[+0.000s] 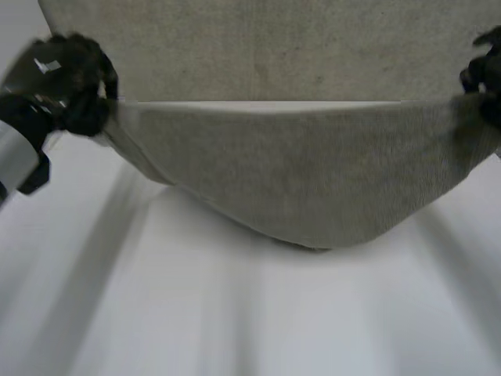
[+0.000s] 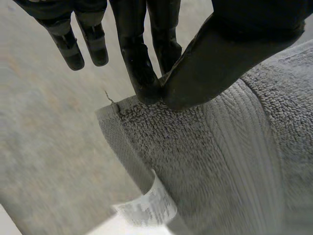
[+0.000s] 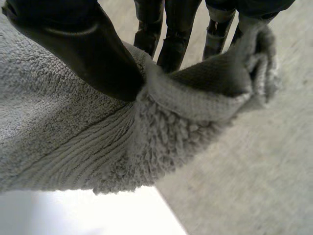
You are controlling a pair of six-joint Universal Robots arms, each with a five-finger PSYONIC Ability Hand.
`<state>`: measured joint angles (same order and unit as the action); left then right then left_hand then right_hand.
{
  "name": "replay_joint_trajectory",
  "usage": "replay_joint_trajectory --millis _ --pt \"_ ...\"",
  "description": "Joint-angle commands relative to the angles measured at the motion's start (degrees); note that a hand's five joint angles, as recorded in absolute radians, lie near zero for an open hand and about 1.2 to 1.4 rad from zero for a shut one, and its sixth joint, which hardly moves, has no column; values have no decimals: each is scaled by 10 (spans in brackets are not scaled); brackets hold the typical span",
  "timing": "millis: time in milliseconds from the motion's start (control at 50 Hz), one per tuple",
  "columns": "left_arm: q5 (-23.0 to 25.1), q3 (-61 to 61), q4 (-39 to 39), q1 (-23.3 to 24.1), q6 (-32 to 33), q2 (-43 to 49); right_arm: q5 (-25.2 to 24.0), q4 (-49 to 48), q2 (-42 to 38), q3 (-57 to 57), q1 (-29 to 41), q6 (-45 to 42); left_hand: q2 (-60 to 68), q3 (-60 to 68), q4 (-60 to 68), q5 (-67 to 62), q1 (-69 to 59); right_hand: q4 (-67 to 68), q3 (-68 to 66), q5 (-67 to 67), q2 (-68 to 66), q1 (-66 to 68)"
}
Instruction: Fold the towel.
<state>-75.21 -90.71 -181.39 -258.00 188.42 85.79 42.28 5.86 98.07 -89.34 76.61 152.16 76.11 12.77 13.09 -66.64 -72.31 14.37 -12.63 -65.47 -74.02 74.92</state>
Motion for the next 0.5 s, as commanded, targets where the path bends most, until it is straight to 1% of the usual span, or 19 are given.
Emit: replay_joint_trajectory --millis 20,220,280,320,340,360,380,400,420,440,480,500 --pt "1 28 24 -13 -30 -19 -5 13 7 38 -1 12 39 -28 -31 -34 -77 -44 26 -45 -60 51" --pt "2 23 21 -22 -30 -6 -20 10 -3 29 5 7 39 -28 -31 -34 -77 -44 26 -45 -60 51" --pt "2 31 16 -31 -30 10 -23 -17 -17 31 5 2 39 -28 -31 -34 -77 -44 26 -45 -60 51" --pt "1 50 -9 -39 -31 45 -18 -76 -63 35 15 5 39 -28 -31 -34 -77 -44 26 -45 -60 51" --pt "1 50 -9 -39 -31 46 -18 -76 -63 35 15 5 39 -28 -31 -34 -77 -44 26 -45 -60 51" --pt "1 64 -30 -39 -31 68 -8 -109 -87 39 33 4 39 -28 -31 -34 -77 -44 26 -45 -60 51" --pt "1 64 -30 -39 -31 68 10 -136 -110 49 60 3 39 -28 -31 -34 -77 -44 26 -45 -60 51" --pt "0 83 -52 -39 -32 95 11 -136 -111 49 60 3 39 -28 -31 -34 -77 -44 26 -45 -60 51" --pt "-4 110 -71 -38 -32 123 39 -160 -143 73 93 -1 39 -28 -31 -34 -77 -44 26 -45 -60 51" --pt "-4 110 -71 -38 -32 123 40 -161 -143 73 93 -1 39 -28 -31 -34 -77 -44 26 -45 -60 51" --pt "-10 196 -86 -36 -34 186 110 -189 -211 143 132 -14 39 -28 -31 -34 -77 -44 26 -45 -60 51" --pt "-10 196 -86 -36 -34 186 111 -190 -212 144 132 -14 39 -28 -31 -34 -77 -44 26 -45 -60 51"
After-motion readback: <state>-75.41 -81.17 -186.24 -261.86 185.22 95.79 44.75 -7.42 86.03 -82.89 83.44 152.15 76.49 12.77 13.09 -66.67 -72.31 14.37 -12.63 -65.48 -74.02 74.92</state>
